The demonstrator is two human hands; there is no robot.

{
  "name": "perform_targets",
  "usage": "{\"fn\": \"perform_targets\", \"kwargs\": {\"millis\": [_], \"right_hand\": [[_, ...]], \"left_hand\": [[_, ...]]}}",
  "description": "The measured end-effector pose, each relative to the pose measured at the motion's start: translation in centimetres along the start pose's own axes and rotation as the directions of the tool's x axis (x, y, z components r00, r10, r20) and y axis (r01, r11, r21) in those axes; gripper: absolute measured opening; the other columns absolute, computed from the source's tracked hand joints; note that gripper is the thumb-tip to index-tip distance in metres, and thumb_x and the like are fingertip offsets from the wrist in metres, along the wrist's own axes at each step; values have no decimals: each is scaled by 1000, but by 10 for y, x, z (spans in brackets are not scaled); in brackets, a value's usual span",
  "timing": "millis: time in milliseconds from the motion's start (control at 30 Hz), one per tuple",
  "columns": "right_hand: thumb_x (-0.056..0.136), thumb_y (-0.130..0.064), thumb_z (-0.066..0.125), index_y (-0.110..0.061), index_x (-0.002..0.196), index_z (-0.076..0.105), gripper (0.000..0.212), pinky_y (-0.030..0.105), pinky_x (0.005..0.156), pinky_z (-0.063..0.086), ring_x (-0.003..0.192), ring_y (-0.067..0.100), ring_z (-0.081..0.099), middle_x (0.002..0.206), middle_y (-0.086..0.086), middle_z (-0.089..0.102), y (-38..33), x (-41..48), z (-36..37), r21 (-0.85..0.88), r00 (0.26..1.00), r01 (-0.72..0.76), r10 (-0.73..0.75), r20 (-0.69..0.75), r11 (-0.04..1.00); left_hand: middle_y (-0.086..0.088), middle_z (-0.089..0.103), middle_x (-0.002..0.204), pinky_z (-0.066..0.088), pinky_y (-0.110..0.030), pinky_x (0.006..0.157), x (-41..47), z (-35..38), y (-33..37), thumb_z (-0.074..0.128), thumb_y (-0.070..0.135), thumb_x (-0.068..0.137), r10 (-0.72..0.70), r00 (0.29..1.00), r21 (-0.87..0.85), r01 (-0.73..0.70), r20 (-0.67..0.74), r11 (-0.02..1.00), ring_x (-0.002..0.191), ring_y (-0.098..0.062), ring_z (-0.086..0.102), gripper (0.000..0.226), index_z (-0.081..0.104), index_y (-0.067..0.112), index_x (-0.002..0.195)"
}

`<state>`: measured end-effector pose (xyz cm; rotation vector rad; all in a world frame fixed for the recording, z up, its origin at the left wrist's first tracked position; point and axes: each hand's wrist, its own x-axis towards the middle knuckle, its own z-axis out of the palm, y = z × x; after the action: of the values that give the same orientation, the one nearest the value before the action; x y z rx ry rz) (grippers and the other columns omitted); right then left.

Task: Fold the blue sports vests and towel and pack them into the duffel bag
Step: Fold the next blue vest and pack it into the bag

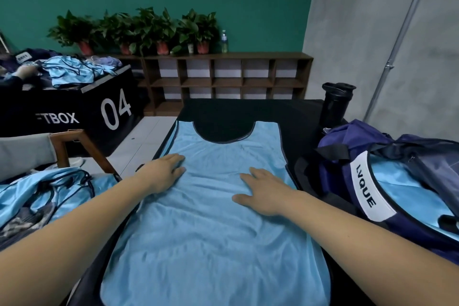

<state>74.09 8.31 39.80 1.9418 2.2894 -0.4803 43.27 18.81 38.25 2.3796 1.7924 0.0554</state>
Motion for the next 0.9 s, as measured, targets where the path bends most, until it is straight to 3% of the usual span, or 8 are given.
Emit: {"fn": "perform_targets", "kwargs": {"millis": [133, 233, 300, 433, 600, 733, 900], "right_hand": [[93, -85, 43, -33, 170, 4, 101, 53, 127, 26, 163, 33, 6, 178, 2, 1, 2, 14, -11, -82, 994, -35, 43, 101, 996], [91, -84, 48, -30, 167, 19, 98, 47, 109, 44, 149, 32, 38, 168, 1, 30, -2, 23, -26, -181, 989, -31, 56, 134, 983], [93, -79, 52, -27, 162, 31, 89, 42, 95, 46, 136, 28, 51, 157, 2, 44, -5, 33, -41, -148, 993, -29, 46, 110, 989], [99, -73, 49, -29, 167, 25, 85, 46, 112, 42, 148, 31, 42, 167, 4, 35, 0, 68, -59, -118, 999, -38, 39, 3, 992], [103, -68, 45, -26, 168, 20, 81, 45, 111, 42, 144, 34, 44, 166, 8, 32, 17, 112, -68, -172, 992, -108, 117, 40, 979], [103, -70, 43, -25, 169, 19, 83, 44, 110, 41, 144, 32, 45, 167, 7, 32, 38, 136, -81, -233, 982, -131, 158, 102, 964], [106, -59, 45, -22, 145, 53, 54, 39, 95, 46, 123, 25, 53, 137, 4, 60, 50, 163, -104, -243, 993, -118, 120, -6, 963]], "left_hand": [[6, 14, 178, 27, -41, 127, 14, -6, -50, 34, 70, 106, -133, 987, -18, 136, 88, 991, 159, -25, 30, 76, 17, 32, 170], [-1, 19, 177, 32, -45, 125, 25, -8, -74, 33, 69, 106, -214, 976, -18, 215, 48, 977, 157, -29, 34, 78, 17, 28, 171], [2, 10, 179, 37, -48, 121, 34, -10, -72, 35, 60, 110, -204, 979, -5, 204, -29, 979, 155, -30, 38, 74, 13, 26, 171], [7, 6, 179, 41, -44, 117, 57, -10, -39, 40, 45, 113, -61, 989, -6, 61, -134, 998, 146, -31, 49, 64, 19, 25, 170], [9, 9, 178, 20, -34, 127, 95, 1, -14, 38, 53, 112, 64, 997, -48, -66, -39, 997, 162, -17, 21, 66, 18, 30, 171], [4, 13, 178, 19, -40, 129, 124, 0, -49, 35, 64, 109, -22, 999, -75, 24, 23, 997, 162, -22, 22, 74, 19, 26, 171], [-5, 31, 173, 33, -46, 123, 154, -11, -94, 42, 64, 107, -164, 986, -106, 160, -33, 981, 154, -31, 37, 75, 30, 22, 167]]}}
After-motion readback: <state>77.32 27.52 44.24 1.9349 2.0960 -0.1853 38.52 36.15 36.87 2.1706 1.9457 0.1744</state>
